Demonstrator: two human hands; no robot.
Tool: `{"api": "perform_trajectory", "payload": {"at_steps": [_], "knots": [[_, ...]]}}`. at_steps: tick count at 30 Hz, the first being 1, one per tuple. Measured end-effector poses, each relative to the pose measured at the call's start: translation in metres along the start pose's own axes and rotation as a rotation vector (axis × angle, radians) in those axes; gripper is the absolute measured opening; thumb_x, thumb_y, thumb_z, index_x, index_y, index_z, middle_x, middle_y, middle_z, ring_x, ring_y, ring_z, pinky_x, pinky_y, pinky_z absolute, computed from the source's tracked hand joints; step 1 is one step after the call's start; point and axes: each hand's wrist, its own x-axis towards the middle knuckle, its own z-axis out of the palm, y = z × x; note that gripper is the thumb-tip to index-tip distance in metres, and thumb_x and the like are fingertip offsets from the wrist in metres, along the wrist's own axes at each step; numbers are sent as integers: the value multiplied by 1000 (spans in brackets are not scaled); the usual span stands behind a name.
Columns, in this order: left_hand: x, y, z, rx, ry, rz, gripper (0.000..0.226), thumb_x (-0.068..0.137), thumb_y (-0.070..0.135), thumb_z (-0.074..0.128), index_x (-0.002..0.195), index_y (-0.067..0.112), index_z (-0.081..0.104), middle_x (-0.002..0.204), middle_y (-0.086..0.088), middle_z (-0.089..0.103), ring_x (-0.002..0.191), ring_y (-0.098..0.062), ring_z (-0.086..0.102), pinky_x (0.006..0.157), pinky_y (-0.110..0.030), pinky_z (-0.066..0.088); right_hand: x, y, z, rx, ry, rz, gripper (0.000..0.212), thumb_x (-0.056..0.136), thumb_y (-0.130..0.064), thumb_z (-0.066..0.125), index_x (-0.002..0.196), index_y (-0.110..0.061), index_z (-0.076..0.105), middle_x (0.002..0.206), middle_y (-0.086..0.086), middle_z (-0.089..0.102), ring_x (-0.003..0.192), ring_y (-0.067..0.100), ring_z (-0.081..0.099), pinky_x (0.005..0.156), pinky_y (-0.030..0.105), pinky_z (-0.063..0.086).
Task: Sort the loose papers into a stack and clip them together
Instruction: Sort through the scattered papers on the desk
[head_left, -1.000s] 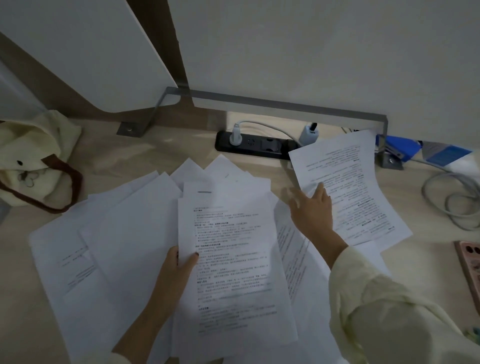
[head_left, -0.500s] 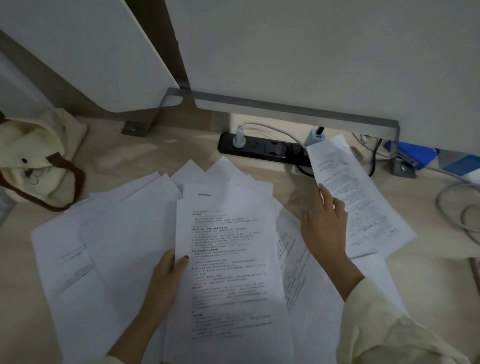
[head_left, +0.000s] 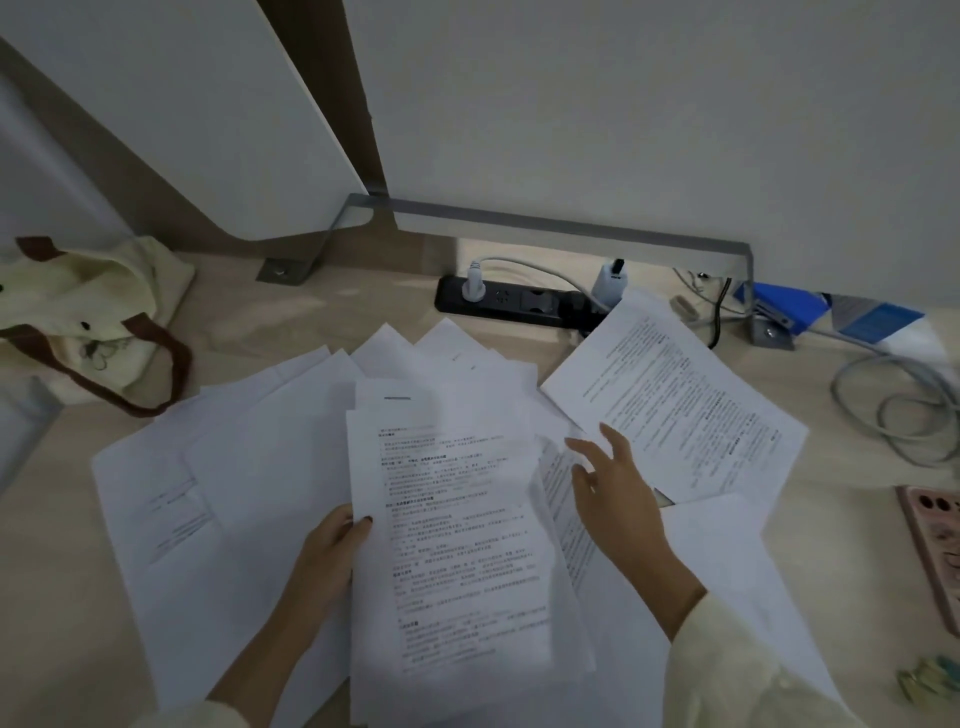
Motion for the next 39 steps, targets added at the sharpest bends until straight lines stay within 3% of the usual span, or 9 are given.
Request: {"api": "perform_trajectory", "payload": {"at_steps": [6, 12, 16, 20, 24, 28, 31, 34, 39], "knots": [[4, -7, -2, 14, -11, 3, 14, 93, 16, 49, 92, 18, 62, 100, -8, 66, 87, -21, 61, 83, -39, 48, 13, 36, 5, -370, -43, 43, 37, 95, -30, 40, 132, -28, 49, 153, 20, 18, 141, 36, 18, 115, 43, 18], [10, -11, 1, 29, 7, -28, 13, 93, 16, 48, 95, 16, 61, 99, -7, 65, 91, -24, 61, 85, -41, 48, 19, 58, 13, -401, -115, 46, 41, 95, -29, 37, 134, -16, 38, 143, 24, 29, 130, 38, 34, 109, 45, 32], [13, -11, 3, 10, 24, -32, 14, 93, 14, 48, 95, 18, 61, 96, -1, 64, 87, -16, 60, 73, -28, 48, 21, 63, 12, -412, -95, 110, 51, 96, -29, 37, 140, -3, 29, 154, 15, 18, 141, 32, 20, 115, 38, 19], [17, -9, 5, 3, 22, -40, 16, 93, 14, 47, 100, 19, 61, 96, 2, 64, 89, -16, 60, 76, -31, 47, 19, 56, 4, -432, 116, 39, 41, 89, -14, 53, 126, 4, 49, 138, 17, 48, 104, 39, 52, 89, 48, 44], [19, -7, 6, 4, 13, -39, 16, 93, 13, 47, 97, 18, 62, 97, -1, 65, 89, -16, 61, 73, -29, 47, 12, 45, -13, -458, 271, -91, 31, 87, -8, 50, 115, 4, 58, 128, 16, 58, 72, 31, 51, 65, 38, 44], [19, -5, 7, 4, 2, -28, 16, 93, 13, 47, 99, 14, 62, 95, 0, 65, 87, -15, 60, 69, -25, 47, -2, 32, -18, -168, 151, -203, 49, 96, -21, 38, 141, -4, 32, 138, 11, 48, 97, 25, 57, 84, 29, 48], [17, -4, 7, -6, 2, -33, 14, 93, 12, 47, 93, 13, 61, 92, -2, 64, 87, -19, 60, 69, -25, 47, -18, 24, -16, -25, 84, -368, 46, 96, -18, 34, 141, -7, 34, 148, -1, 33, 134, 13, 34, 112, 13, 18], [14, -3, 7, -31, -14, -46, 16, 93, 13, 47, 100, 12, 62, 95, -3, 65, 86, -18, 61, 66, -26, 47, -42, 12, -13, 321, 20, -353, 36, 94, -21, 38, 125, -10, 54, 137, -6, 49, 128, -2, 40, 108, 9, 26], [9, -2, 3, -43, -40, -67, 20, 93, 16, 48, 103, 6, 63, 98, -11, 66, 83, -22, 61, 64, -26, 46, -55, 1, -10, 839, 109, 81, 16, 91, -13, 52, 84, -2, 61, 82, -1, 69, 80, 1, 62, 72, 6, 44]]}}
